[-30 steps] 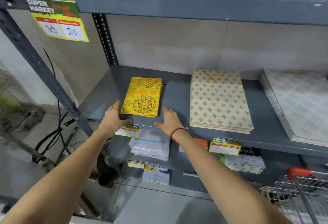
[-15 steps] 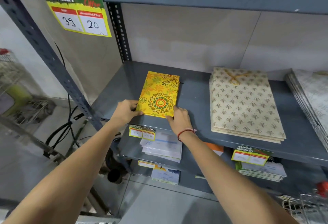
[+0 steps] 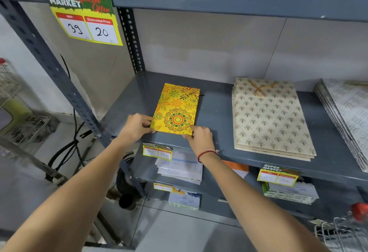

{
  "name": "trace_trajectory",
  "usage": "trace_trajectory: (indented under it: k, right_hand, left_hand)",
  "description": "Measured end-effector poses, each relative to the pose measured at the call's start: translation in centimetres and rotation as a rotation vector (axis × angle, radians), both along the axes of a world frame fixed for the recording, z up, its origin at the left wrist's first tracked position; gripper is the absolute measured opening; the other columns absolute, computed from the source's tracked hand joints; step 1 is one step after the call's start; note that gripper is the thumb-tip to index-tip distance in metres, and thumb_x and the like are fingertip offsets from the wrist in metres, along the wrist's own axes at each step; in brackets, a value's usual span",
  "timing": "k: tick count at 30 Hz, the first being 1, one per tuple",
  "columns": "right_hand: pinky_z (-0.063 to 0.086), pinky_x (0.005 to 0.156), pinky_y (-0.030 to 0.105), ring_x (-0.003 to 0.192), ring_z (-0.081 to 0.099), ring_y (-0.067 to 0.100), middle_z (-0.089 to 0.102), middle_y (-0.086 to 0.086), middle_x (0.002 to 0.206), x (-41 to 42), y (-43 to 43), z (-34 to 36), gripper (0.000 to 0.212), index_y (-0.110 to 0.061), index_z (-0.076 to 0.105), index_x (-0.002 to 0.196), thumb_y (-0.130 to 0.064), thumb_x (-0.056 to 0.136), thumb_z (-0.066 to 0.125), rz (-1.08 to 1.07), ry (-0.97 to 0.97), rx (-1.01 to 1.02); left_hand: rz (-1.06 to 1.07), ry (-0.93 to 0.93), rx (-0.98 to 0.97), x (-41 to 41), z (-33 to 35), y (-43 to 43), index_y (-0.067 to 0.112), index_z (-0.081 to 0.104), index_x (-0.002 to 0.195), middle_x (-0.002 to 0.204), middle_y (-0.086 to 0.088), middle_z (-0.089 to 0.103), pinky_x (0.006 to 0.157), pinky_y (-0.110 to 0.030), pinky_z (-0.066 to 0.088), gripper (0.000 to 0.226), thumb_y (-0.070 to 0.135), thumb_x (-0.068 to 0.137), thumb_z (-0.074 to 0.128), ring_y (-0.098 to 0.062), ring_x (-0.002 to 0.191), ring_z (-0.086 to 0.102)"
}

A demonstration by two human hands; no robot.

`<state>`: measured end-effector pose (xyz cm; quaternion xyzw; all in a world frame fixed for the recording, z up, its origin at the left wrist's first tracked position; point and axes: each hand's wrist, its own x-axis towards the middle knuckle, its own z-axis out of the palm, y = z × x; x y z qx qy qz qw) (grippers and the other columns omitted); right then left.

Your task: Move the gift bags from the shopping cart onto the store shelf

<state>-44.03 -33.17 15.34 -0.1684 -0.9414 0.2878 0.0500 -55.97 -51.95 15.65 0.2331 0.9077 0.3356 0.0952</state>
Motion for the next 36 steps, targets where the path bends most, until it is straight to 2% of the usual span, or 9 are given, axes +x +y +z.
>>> trace_trajectory:
  k: [8,11,14,17,19,23,28,33,36]
  right_hand:
    - [0.05,0.091,0.037,0.106,0.059,0.036,0.068,0.024,0.107,0.2,-0.2,0.3,0.037,-0.002,0.057,0.12,-0.024,0.091,0.058,-0.001,-0.027,0.004]
    - [0.049,0.093,0.039,0.11,0.057,0.036,0.064,0.024,0.114,0.5,-0.4,0.5,0.039,-0.001,0.052,0.126,-0.02,0.092,0.057,0.016,-0.006,0.014]
    - [0.046,0.096,0.043,0.117,0.05,0.036,0.058,0.024,0.123,1.3,-0.5,1.0,0.046,-0.002,0.041,0.134,-0.021,0.094,0.053,0.023,0.054,-0.009]
    - [0.042,0.099,0.043,0.122,0.044,0.033,0.055,0.019,0.13,2.7,-0.1,1.9,0.043,-0.004,0.039,0.136,-0.024,0.098,0.042,-0.007,0.185,0.027]
    - [0.041,0.099,0.04,0.12,0.045,0.03,0.056,0.016,0.13,3.7,0.3,2.9,0.038,-0.005,0.046,0.131,-0.025,0.099,0.038,0.026,0.293,0.074]
    - [0.042,0.097,0.037,0.112,0.052,0.031,0.062,0.014,0.122,6.4,1.3,7.2,0.032,-0.003,0.059,0.118,-0.022,0.097,0.045,0.112,0.545,0.146]
    - [0.038,0.1,0.034,0.109,0.058,0.035,0.063,0.018,0.12,9.8,3.2,14.8,0.027,0.0,0.064,0.11,-0.017,0.093,0.052,0.106,0.897,0.279]
    - [0.034,0.106,0.035,0.117,0.052,0.031,0.06,0.02,0.126,13.0,6.3,23.4,0.032,0.001,0.062,0.116,-0.018,0.093,0.05,0.04,1.227,0.382]
    - [0.023,0.115,0.025,0.128,0.047,0.033,0.05,0.023,0.137,13.9,9.8,28.7,0.038,0.001,0.054,0.126,-0.018,0.094,0.051,-0.027,1.329,0.5]
  left_hand:
    - [0.071,0.034,-0.054,0.0,-0.1,0.4,0.001,0.075,0.104,0.097,-0.014,0.077,0.06,0.014,0.036,0.033,-0.003,0.071,0.077,0.014,0.068,0.059]
    - [0.044,0.079,-0.104,0.8,0.1,0.4,0.004,0.075,0.102,0.1,-0.014,0.077,0.083,-0.016,0.052,0.028,0.0,0.074,0.076,-0.005,0.081,0.061]
    - [0.046,0.107,-0.094,2.0,0.9,0.3,0.003,0.066,0.118,0.116,-0.013,0.072,0.081,-0.013,0.042,0.045,0.005,0.074,0.077,-0.012,0.1,0.063]
    - [0.108,0.128,-0.109,3.8,2.1,0.1,0.0,0.052,0.134,0.137,-0.016,0.057,0.101,-0.031,0.043,0.06,0.018,0.081,0.074,-0.026,0.125,0.056]
    - [0.099,0.183,-0.108,5.0,3.6,0.0,0.003,0.05,0.137,0.141,-0.014,0.054,0.106,-0.034,0.04,0.057,0.023,0.086,0.068,-0.027,0.129,0.053]
    - [-0.022,0.366,-0.04,8.9,8.5,1.1,0.007,0.06,0.128,0.132,-0.01,0.063,0.098,-0.03,0.044,0.04,0.022,0.091,0.061,-0.027,0.117,0.061]
    - [-0.07,0.722,0.115,14.1,17.0,4.5,0.006,0.062,0.124,0.124,-0.011,0.067,0.097,-0.028,0.042,0.037,0.021,0.09,0.062,-0.025,0.114,0.062]
    - [-0.134,1.056,0.316,17.7,25.7,8.7,0.003,0.06,0.124,0.124,-0.009,0.066,0.099,-0.03,0.044,0.038,0.022,0.091,0.059,-0.022,0.115,0.059]
    - [-0.119,1.266,0.369,17.6,30.8,12.4,-0.003,0.058,0.125,0.13,-0.016,0.061,0.106,-0.028,0.035,0.041,0.02,0.091,0.058,-0.029,0.123,0.056]
